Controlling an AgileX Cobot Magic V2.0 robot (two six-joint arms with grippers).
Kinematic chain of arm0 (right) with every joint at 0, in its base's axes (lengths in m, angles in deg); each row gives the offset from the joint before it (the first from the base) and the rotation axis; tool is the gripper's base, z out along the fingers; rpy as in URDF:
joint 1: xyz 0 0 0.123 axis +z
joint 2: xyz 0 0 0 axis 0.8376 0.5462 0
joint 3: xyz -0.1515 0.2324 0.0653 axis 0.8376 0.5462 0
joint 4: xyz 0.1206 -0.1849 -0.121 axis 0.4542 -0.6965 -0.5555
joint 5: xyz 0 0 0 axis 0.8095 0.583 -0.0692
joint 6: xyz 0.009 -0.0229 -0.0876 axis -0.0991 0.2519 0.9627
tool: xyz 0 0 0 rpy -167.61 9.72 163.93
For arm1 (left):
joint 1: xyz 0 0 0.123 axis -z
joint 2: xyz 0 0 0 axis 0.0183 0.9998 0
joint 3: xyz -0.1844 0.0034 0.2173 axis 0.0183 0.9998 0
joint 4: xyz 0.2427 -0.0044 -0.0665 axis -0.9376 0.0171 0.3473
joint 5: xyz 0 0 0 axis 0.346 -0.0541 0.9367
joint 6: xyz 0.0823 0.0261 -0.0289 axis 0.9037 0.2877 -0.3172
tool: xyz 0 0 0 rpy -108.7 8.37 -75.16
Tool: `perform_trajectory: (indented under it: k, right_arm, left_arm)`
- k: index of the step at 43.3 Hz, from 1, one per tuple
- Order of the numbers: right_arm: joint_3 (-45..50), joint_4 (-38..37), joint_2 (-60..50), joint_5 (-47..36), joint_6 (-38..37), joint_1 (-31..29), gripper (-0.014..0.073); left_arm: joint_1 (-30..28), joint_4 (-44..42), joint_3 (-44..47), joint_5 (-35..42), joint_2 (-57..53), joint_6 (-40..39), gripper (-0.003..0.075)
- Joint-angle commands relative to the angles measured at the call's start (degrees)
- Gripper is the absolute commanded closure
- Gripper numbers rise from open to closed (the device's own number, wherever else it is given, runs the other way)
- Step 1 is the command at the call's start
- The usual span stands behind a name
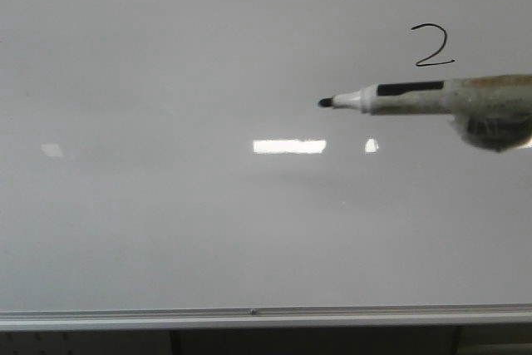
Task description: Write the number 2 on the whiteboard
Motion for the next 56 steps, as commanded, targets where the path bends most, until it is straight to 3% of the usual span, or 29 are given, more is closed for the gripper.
perform_trajectory:
  k: [1,8,16,39,56]
  right_arm:
    - [-2.2,7.2,-0.9,0.0,6.1,2.3,0.0629]
    - [-2.2,12.2,-0.9,-1.4,9.9,3.7,0.0629]
    - [-2.2,12.6,-0.9,-1.9,10.0,3.7,0.0629]
    - [-2.2,13.9,-0.9,-3.6,10.2,3.7,0.0629]
    - [-2.2,13.9,-0.9,-3.0,10.2,3.7,0.0629]
  left_arm:
    - [4.1,1.6,-3.5,2.0,2.2,1.9,0.0174]
    - [9.6,1.6,-6.9,1.7,7.6,1.9,0.0174]
    - [13.0,1.6,-9.3,1.7,12.1,2.2,0.0174]
    - [13.4,1.7,-9.9,4.3,19.1,3.4,0.0178]
    - [13.3,1.1,-10.6,3.4,19.1,3.8,0.0477]
